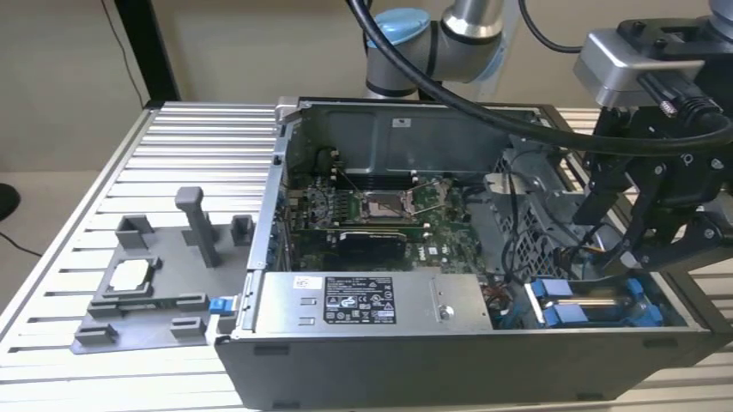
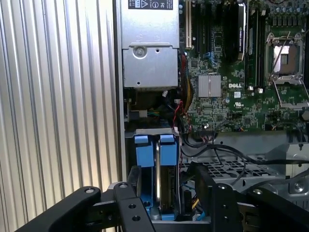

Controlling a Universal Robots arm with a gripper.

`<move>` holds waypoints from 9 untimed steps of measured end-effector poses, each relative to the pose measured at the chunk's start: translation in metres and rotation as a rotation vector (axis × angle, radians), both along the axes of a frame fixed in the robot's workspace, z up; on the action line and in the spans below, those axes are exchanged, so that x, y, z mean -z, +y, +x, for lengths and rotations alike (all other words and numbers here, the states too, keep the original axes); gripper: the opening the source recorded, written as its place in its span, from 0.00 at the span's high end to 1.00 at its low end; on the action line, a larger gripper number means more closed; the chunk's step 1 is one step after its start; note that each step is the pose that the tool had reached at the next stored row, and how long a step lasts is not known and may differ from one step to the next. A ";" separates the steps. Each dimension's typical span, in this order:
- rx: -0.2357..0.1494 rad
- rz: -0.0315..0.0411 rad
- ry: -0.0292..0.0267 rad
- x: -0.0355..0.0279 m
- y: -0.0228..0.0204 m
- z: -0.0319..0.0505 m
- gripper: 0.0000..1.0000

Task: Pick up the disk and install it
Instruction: 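Insert the disk into the insertion slot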

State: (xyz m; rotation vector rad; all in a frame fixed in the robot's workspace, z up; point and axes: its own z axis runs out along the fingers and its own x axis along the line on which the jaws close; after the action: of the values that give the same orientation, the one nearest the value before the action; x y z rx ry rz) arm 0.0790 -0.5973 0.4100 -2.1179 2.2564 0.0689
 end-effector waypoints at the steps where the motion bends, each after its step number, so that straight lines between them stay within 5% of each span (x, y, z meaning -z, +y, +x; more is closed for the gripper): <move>1: 0.000 0.0000 0.0000 0.0000 0.0000 0.0000 0.00; 9: 0.000 0.0014 0.0001 0.0010 0.0000 0.0026 0.00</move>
State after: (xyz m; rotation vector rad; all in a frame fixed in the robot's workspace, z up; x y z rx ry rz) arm 0.0817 -0.5973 0.4090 -2.1175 2.2554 0.0706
